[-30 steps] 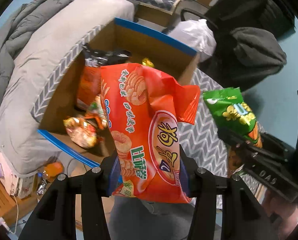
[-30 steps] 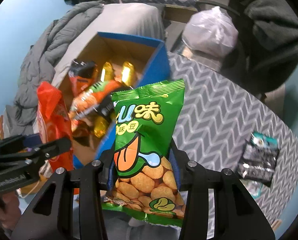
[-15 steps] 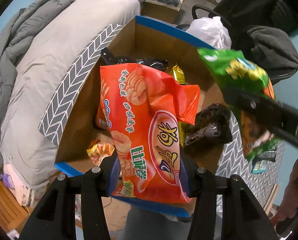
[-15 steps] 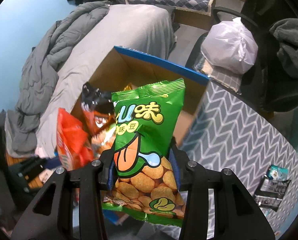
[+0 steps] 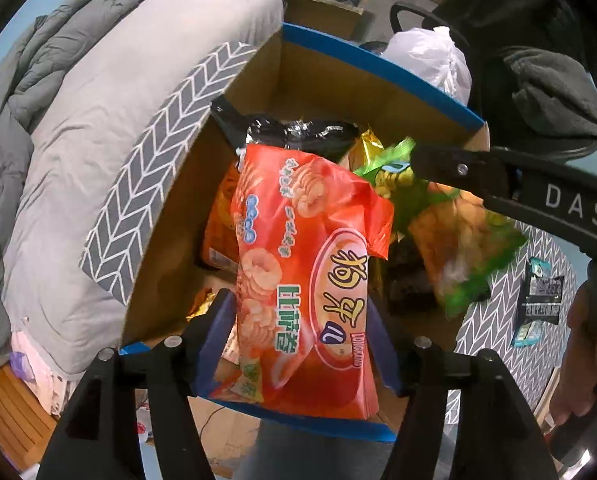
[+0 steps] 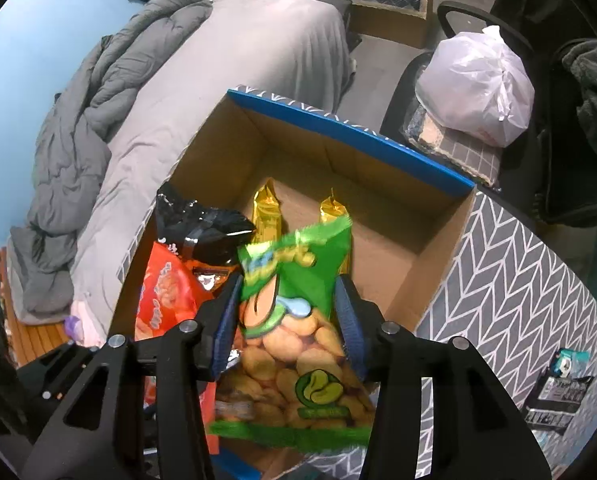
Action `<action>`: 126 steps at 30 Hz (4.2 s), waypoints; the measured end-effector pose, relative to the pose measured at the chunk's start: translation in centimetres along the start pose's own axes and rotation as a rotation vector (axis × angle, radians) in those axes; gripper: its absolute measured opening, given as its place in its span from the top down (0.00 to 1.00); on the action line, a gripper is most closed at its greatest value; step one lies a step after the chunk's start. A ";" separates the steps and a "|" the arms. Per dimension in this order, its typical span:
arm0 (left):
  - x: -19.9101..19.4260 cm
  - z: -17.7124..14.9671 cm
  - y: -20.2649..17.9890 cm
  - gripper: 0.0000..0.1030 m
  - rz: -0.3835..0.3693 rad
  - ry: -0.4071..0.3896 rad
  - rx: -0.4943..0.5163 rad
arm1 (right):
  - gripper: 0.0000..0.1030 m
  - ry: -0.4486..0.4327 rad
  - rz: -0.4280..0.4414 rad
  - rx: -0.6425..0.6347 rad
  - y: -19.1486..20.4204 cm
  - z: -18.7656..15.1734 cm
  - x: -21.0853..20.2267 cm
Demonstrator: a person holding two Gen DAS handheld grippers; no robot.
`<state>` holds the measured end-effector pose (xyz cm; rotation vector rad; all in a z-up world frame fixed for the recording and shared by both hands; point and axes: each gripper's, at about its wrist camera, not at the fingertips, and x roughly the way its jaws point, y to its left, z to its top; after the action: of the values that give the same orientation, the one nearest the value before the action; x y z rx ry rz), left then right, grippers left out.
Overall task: Organize snacks
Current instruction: 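Lift both held bags and carry them over the open box, then open both tools to drop the bags into the box, then move both tools back over the last packets on the table, then grasp teal-and-silver packet with right tool while left tool grasps black packet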
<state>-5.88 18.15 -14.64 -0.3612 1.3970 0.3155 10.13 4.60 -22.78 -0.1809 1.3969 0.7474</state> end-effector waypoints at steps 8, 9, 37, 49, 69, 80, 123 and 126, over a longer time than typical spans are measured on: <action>-1.7 0.0 0.4 0.31 -0.020 -0.030 -0.017 | 0.42 -0.044 -0.010 0.011 -0.7 -0.2 -2.1; -1.9 0.0 0.2 0.31 -0.018 -0.032 -0.012 | 0.42 -0.049 -0.011 0.013 -0.8 -0.2 -2.4; -4.4 -1.5 -15.8 0.26 -0.051 -0.090 0.291 | 0.32 -0.155 -0.128 0.313 -17.9 -10.5 -12.4; -2.0 -2.2 -23.5 0.23 -0.049 -0.067 0.426 | 0.30 -0.130 -0.238 0.418 -27.1 -16.1 -14.1; 7.2 -3.4 -27.7 0.23 -0.020 0.131 0.334 | 0.30 0.033 -0.402 0.443 -36.6 -20.3 -9.1; 8.3 -4.6 -26.8 0.23 -0.016 0.174 0.313 | 0.30 0.100 -0.330 0.399 -33.4 -21.3 -6.2; 16.3 -4.9 -32.1 0.12 -0.027 0.276 0.197 | 0.19 0.125 -0.242 0.425 -36.2 -20.2 -3.7; 17.7 -5.0 -32.4 0.12 -0.007 0.286 0.191 | 0.19 0.139 -0.270 0.425 -36.4 -20.0 -2.5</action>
<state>5.96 -13.28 -30.85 -0.2595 1.6914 0.1251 14.48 -34.79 -35.63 -0.0860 1.5922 0.2088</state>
